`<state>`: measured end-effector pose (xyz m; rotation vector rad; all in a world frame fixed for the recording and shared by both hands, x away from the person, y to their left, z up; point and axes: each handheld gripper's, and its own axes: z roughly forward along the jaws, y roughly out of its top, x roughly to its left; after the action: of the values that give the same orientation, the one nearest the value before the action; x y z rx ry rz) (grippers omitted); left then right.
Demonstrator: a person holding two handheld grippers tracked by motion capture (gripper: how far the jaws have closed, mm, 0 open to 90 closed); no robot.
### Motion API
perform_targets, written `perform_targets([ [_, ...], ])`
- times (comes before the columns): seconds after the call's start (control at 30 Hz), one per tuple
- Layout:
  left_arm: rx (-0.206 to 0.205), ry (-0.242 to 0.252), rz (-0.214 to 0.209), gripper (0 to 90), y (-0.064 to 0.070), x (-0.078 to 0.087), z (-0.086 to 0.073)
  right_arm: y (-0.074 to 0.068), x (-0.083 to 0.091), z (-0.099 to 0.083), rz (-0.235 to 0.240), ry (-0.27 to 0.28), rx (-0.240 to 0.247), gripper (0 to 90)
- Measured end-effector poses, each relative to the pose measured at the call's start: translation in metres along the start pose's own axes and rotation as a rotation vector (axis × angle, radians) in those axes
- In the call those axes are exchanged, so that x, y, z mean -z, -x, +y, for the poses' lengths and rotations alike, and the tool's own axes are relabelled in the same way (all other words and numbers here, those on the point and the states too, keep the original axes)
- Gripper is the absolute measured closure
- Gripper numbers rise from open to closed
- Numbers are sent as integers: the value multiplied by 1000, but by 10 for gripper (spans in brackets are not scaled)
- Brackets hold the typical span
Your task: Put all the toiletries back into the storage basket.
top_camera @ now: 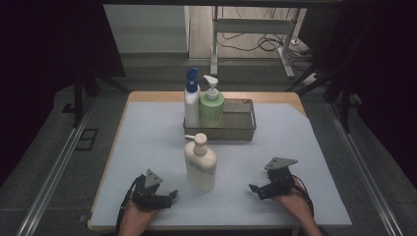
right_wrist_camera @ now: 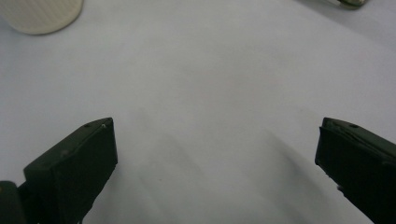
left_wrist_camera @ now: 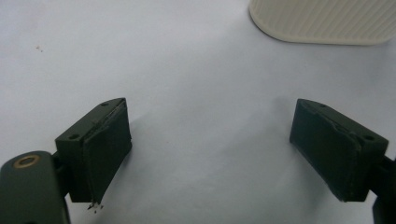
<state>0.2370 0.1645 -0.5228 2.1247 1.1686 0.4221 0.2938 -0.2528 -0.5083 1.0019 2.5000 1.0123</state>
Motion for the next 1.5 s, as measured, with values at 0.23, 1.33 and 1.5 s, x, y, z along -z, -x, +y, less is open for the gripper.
perform_targets([
  [0.23, -2, -1, 3, 121, 1, -1, -1, -6, 3, 7, 25, 14, 8, 0],
  [1.33, -2, 4, 8, 121, 1, -1, -1, -53, 13, 68, 187, 113, 57, 26],
  [1.5, -2, 4, 7, 122, 1, -1, -1, -62, 11, 78, 201, 120, 73, 31],
])
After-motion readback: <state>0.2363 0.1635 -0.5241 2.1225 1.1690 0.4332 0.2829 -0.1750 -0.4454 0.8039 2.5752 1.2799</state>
